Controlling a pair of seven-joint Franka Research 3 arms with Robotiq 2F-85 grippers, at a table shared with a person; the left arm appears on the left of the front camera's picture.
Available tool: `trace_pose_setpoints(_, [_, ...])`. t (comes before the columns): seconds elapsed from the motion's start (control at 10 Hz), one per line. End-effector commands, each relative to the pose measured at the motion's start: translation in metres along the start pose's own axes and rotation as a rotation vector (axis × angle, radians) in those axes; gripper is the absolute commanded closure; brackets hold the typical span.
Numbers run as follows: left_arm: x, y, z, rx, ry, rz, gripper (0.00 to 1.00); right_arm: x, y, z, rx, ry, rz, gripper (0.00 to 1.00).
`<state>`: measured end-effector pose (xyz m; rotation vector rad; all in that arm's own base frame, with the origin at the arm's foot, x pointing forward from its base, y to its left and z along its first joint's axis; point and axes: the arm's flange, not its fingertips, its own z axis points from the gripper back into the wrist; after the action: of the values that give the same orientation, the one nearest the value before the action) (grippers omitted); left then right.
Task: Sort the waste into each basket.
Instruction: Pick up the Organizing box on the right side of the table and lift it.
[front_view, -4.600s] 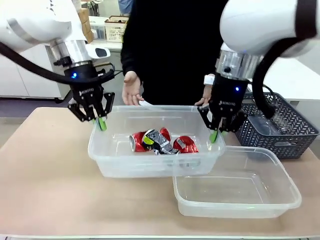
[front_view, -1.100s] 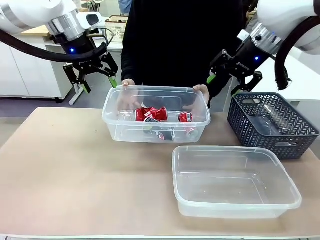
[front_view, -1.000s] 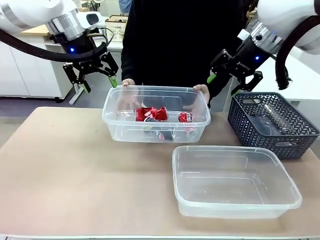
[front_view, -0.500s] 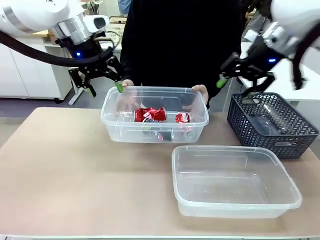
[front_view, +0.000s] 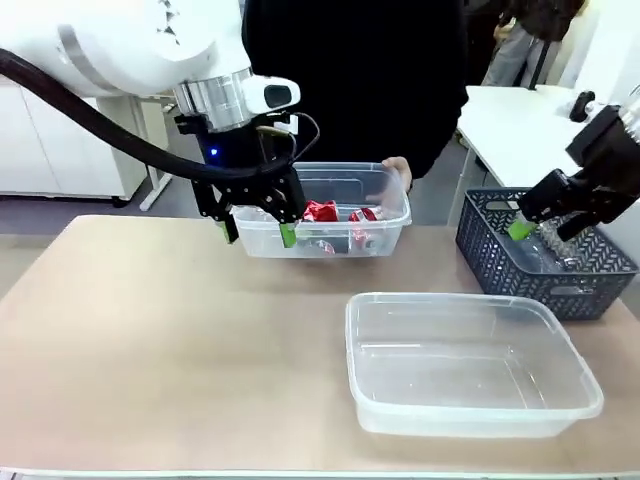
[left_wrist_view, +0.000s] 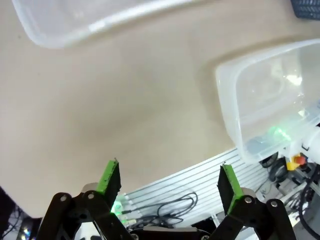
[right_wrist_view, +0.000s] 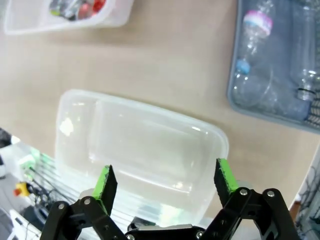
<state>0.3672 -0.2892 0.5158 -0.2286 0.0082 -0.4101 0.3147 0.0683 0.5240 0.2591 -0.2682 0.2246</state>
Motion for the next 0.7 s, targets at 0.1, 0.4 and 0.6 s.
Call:
trace_pose_setpoints(0.1, [0.005,0.017,0.008,0.0,-0.037,0.061,0.0,0.006,0.0,-0.001,0.006,0.015,-0.004,0.0])
trace_pose_setpoints(0.4, [0.006,0.018,0.007,-0.001,-0.024,0.045,0.0,-0.01,0.003,-0.004,-0.001,0.008,0.105,0.0])
trace_pose_setpoints(0.6, [-0.047,-0.034,-0.018,0.069,0.05,0.211,0.0,-0.07,-0.016,-0.001,-0.029,0.128,0.246,0.0])
